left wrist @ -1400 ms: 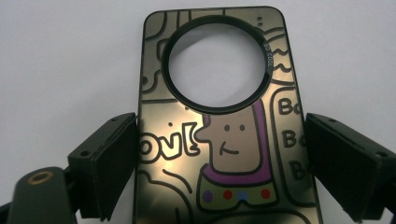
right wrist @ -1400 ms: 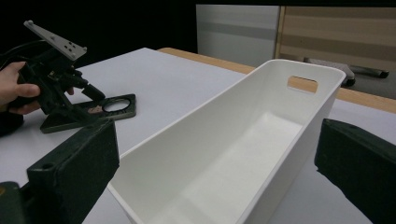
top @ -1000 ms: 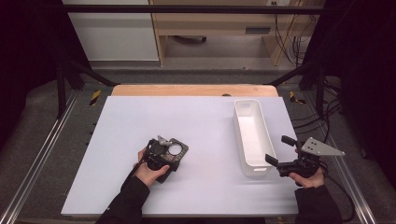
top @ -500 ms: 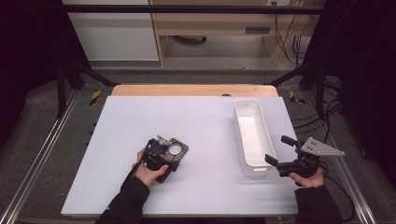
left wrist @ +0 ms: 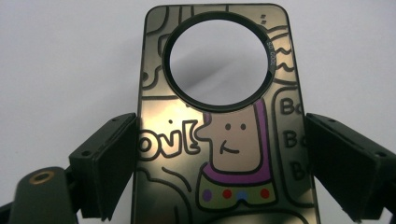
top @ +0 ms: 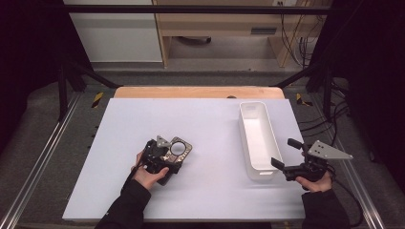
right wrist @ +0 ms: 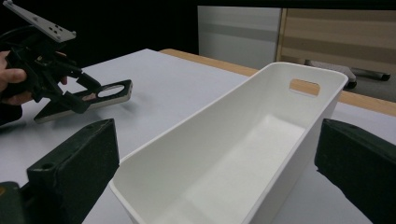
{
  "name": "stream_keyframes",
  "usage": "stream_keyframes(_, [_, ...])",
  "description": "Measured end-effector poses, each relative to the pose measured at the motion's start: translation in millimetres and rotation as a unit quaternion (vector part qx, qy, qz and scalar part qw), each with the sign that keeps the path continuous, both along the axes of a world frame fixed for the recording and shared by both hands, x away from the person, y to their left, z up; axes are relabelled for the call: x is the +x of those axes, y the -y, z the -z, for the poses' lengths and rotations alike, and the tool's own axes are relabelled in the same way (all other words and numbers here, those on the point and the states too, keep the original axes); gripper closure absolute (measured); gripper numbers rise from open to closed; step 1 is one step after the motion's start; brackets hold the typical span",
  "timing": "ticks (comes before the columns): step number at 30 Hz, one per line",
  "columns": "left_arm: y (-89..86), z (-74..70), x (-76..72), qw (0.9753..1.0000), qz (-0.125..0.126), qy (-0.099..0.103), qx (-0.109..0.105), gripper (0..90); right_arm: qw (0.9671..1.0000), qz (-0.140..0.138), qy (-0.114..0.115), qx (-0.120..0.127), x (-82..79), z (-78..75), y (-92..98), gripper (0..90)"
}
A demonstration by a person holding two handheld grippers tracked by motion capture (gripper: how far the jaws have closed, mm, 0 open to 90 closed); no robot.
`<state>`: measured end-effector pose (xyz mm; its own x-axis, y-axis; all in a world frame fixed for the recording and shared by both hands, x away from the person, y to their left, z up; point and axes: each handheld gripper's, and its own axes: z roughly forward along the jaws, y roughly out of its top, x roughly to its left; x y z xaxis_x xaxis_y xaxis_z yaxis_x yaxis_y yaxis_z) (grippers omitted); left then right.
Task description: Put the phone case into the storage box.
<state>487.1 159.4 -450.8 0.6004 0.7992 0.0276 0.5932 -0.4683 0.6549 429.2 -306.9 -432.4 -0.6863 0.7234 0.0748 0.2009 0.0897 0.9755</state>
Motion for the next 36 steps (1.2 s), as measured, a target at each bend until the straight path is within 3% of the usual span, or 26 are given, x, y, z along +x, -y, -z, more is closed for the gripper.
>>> stream_keyframes(10, [-1.9, -13.6, -8.3, 0.9996, 0.016, 0.018, -0.017, 11.6, 1.0000, -0.002, 0.004, -0.001, -1.0, -2.3, -1.0, 0.5])
stream_keyframes(21, [-1.2, -24.3, -15.7, 0.9984, 0.041, 0.026, -0.027, 11.6, 0.9999, -0.006, 0.010, -0.004, -2.4, -5.1, -2.5, 0.5])
stream_keyframes(36, [3.1, -40.5, -29.9, 0.9949, 0.084, 0.043, -0.035, 11.6, 0.9995, -0.025, 0.016, -0.012, -5.2, -10.9, -12.6, 0.5])
